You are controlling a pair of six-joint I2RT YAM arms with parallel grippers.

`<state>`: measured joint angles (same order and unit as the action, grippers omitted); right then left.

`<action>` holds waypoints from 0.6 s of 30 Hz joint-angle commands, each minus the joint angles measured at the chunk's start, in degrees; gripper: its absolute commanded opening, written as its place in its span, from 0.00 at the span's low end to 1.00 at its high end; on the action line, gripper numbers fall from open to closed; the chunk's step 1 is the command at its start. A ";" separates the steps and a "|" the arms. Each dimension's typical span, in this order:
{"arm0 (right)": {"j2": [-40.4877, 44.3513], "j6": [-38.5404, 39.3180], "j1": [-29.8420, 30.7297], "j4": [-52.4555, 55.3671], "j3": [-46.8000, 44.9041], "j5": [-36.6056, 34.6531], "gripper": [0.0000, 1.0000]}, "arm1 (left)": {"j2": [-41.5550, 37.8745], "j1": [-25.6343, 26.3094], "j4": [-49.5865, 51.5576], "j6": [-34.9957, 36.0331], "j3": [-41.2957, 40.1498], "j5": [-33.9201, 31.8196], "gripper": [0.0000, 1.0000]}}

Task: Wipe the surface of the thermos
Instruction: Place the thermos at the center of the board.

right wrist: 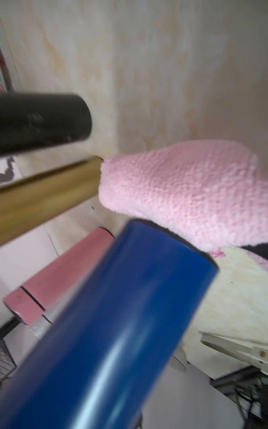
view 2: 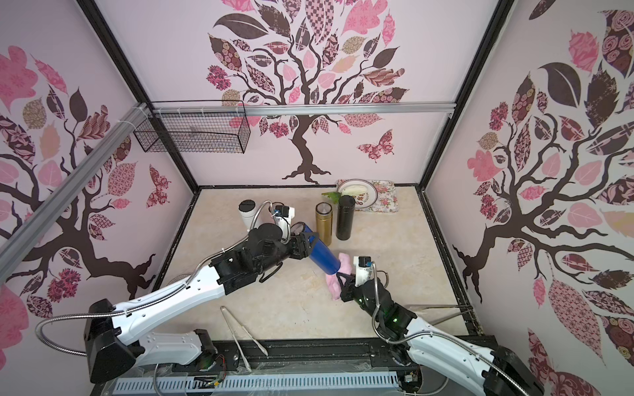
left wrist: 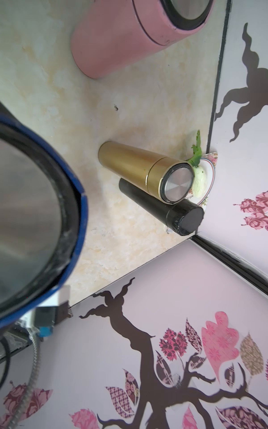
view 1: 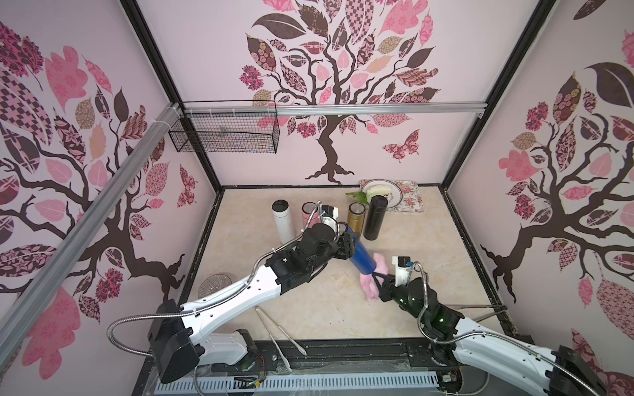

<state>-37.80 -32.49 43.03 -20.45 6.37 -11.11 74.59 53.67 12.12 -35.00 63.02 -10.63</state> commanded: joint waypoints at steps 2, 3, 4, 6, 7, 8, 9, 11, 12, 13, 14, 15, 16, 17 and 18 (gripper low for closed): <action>5.40 2.65 -1.91 6.60 4.55 -5.96 0.00 | 2.56 0.21 3.56 3.11 3.73 -0.96 0.00; 5.94 2.87 -1.89 7.28 4.94 -6.05 0.00 | 3.36 0.21 3.03 3.52 3.98 -0.90 0.00; 6.16 2.90 -1.87 7.43 5.31 -5.71 0.00 | 4.27 0.21 2.42 3.98 4.31 -0.88 0.00; 5.40 2.34 -1.93 7.84 5.91 -5.57 0.00 | 6.42 0.20 1.19 4.72 5.21 -1.34 0.00; 4.87 1.96 -1.96 8.41 6.31 -5.96 0.00 | 7.69 0.20 0.20 5.64 5.78 -1.64 0.00; 4.41 1.75 -1.88 9.17 6.82 -6.60 0.00 | 8.95 0.21 -0.23 6.20 6.51 -1.90 0.00; 4.00 1.13 -1.89 10.50 7.57 -8.05 0.00 | 10.46 0.16 -0.53 6.64 7.46 -2.25 0.00; 3.45 0.21 -1.88 13.49 9.00 -10.87 0.00 | 12.99 0.34 -1.00 7.97 9.22 -3.15 0.00; 3.43 -0.44 -1.90 14.80 9.34 -12.18 0.00 | 14.09 0.30 -1.22 8.55 10.17 -3.46 0.00; 3.58 -1.24 -1.91 15.68 9.49 -13.17 0.00 | 14.87 0.44 -1.22 9.16 11.03 -3.98 0.00; 3.75 -1.96 -1.88 16.47 9.45 -13.88 0.00 | 15.93 0.72 -1.39 10.08 11.81 -5.06 0.00; 3.95 -2.33 -1.95 17.04 9.41 -14.31 0.00 | 16.84 0.99 -1.40 11.02 12.84 -5.98 0.00; 4.20 -2.85 -1.91 17.91 9.56 -15.03 0.00 | 17.79 1.21 -1.31 11.87 13.85 -7.13 0.00; 4.58 -3.31 -1.97 18.83 9.50 -15.75 0.00 | 18.66 1.41 -1.58 12.86 14.45 -8.00 0.00; 5.19 -3.63 -1.92 19.08 9.30 -16.25 0.00 | 19.64 1.60 -1.93 13.73 15.24 -9.14 0.00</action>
<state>-33.85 -34.33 41.32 -4.73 13.43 -23.24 93.80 54.57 15.73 -25.12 72.95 -15.53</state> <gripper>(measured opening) 0.116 0.642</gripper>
